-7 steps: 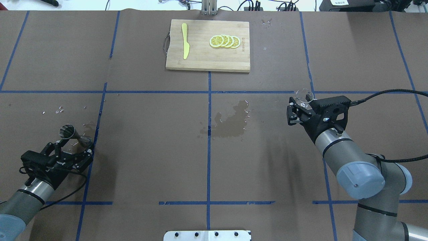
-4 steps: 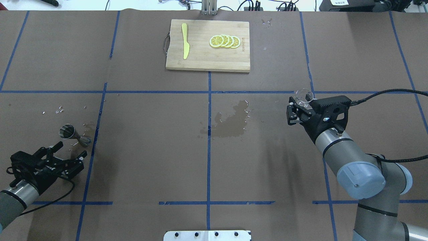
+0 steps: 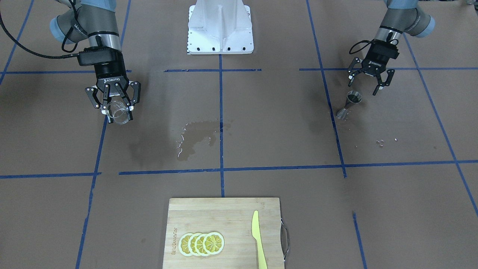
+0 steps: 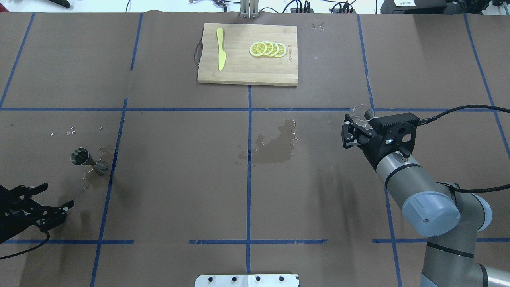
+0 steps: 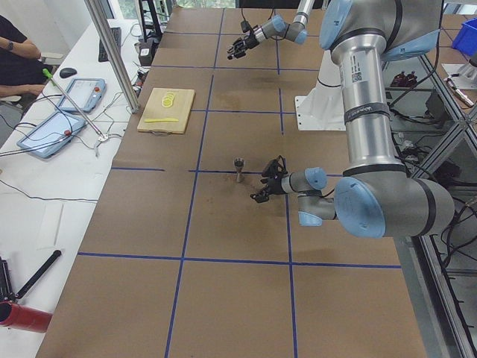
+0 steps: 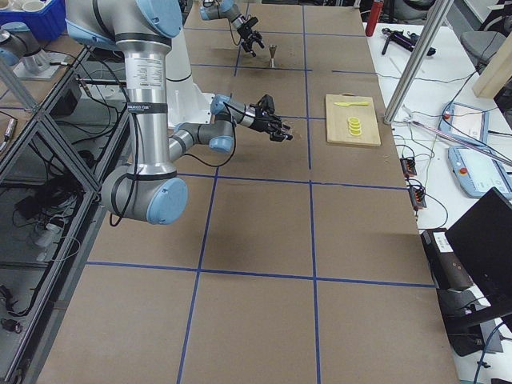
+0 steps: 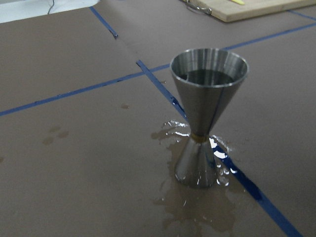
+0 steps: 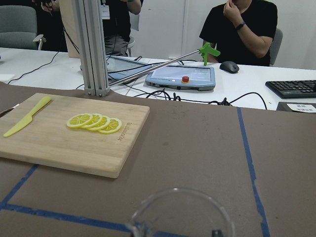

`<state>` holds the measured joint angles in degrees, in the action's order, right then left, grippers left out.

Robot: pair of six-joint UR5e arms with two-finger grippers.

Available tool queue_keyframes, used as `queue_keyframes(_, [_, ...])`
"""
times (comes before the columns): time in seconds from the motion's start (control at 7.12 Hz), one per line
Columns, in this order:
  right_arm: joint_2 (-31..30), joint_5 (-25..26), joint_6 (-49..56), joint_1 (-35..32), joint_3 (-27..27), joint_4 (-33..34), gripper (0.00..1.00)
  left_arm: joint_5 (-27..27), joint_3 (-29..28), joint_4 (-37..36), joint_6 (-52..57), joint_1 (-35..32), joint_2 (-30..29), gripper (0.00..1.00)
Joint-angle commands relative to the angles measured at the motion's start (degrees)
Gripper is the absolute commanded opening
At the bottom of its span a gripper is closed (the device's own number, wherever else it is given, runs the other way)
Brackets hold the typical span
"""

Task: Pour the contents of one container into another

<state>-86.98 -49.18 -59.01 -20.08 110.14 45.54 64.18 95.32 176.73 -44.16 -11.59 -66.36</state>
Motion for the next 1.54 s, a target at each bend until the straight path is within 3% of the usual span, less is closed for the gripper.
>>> queue_keyframes(0.0, [-1.0, -0.1, -0.1, 0.0, -0.6, -0.4, 0.00, 10.0, -0.8, 0.2, 6.6, -7.6, 2.9, 1.00])
queue_keyframes(0.28, [-3.8, 0.0, -0.2, 0.0, -0.9, -3.3, 0.00, 14.4, -3.9, 0.0, 6.6, -15.7, 3.0, 1.00])
queue_keyframes(0.42, [-4.0, 0.0, -0.3, -0.1, -3.1, -5.7, 0.00, 25.0, -4.6, -0.1, 7.3, -24.7, 2.9, 1.00])
queue_keyframes(0.7, [-7.6, 0.3, -0.4, 0.0, -8.7, -14.9, 0.00, 37.0, -5.9, -0.2, 17.7, -38.3, 2.1, 1.00])
queue_keyframes(0.84, [-7.6, 0.6, -2.4, 0.0, -14.0, -20.6, 0.00, 44.5, -6.2, -0.6, 17.9, -44.3, 1.8, 1.00])
queue_keyframes(0.98, [-7.6, 0.9, -2.8, 0.1, -15.8, -22.4, 0.00, 51.3, -6.3, -1.0, 18.0, -49.2, 1.0, 1.00])
queue_keyframes(1.12, [-7.6, 5.0, -2.8, 2.4, -17.1, -22.5, 0.00, 54.6, -6.3, -1.1, 17.9, -51.0, 0.8, 1.00])
queue_keyframes(1.4, [-7.5, 10.6, -2.9, 5.5, -17.4, -22.5, 0.00, 54.9, -6.6, -1.8, 17.9, -51.1, 0.2, 1.00])
